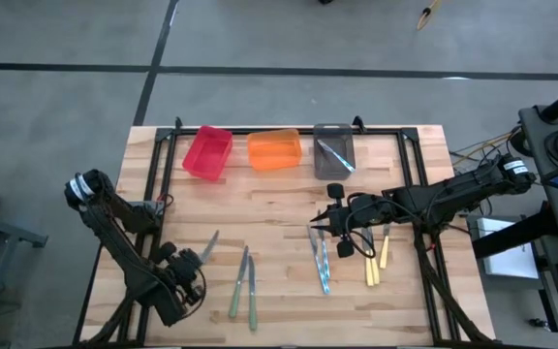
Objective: Sort silverware by color (type)
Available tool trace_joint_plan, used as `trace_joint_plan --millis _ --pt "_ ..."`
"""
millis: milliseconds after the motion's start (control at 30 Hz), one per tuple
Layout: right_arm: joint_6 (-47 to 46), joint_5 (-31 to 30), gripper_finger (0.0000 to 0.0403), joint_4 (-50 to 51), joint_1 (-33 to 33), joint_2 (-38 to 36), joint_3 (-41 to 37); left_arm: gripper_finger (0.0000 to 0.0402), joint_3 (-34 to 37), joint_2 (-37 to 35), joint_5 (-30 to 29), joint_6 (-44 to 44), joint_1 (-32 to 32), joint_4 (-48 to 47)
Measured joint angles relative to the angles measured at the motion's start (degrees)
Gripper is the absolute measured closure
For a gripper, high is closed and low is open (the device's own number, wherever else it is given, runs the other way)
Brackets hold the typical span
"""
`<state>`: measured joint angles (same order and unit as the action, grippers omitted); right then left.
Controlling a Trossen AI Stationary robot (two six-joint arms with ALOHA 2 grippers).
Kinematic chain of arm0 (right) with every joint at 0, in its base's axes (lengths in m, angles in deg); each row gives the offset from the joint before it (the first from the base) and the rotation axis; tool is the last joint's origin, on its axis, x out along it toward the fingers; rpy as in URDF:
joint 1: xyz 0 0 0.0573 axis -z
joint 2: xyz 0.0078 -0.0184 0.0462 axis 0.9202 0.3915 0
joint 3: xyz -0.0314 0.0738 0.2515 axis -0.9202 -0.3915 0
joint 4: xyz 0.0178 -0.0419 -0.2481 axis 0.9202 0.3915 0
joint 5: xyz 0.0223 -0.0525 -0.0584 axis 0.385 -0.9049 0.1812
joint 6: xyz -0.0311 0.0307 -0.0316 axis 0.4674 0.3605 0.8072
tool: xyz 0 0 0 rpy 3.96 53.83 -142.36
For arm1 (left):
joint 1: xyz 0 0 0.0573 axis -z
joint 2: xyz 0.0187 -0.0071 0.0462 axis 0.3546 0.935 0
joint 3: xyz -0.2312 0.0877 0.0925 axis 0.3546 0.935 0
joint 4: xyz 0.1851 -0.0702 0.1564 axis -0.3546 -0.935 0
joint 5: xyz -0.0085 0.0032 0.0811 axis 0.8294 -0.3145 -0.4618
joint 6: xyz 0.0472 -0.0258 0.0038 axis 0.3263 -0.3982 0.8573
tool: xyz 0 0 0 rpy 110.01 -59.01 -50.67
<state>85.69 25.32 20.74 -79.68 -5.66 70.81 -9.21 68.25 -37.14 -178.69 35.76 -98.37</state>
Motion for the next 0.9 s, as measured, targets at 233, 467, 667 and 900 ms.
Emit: trace_joint_plan --millis 233,467,667,900 --pt "-0.02 -0.13 0.0346 -0.20 0.02 0.00 -0.19 0.0401 3.38 -8.58 14.52 2.32 -0.80 -0.16" --pt "-1.71 -0.13 0.0346 -5.59 0.08 0.62 -0.21 0.0401 6.61 -13.37 9.31 -0.58 -0.93 6.02" --pt "-9.53 -0.18 0.0346 -17.70 0.39 5.24 -0.26 0.0401 11.74 -12.83 5.73 3.52 -0.96 13.04" --pt "-15.71 -0.19 0.0346 -27.34 0.80 15.02 2.07 0.0388 15.40 -11.98 4.95 2.21 -0.98 14.11"
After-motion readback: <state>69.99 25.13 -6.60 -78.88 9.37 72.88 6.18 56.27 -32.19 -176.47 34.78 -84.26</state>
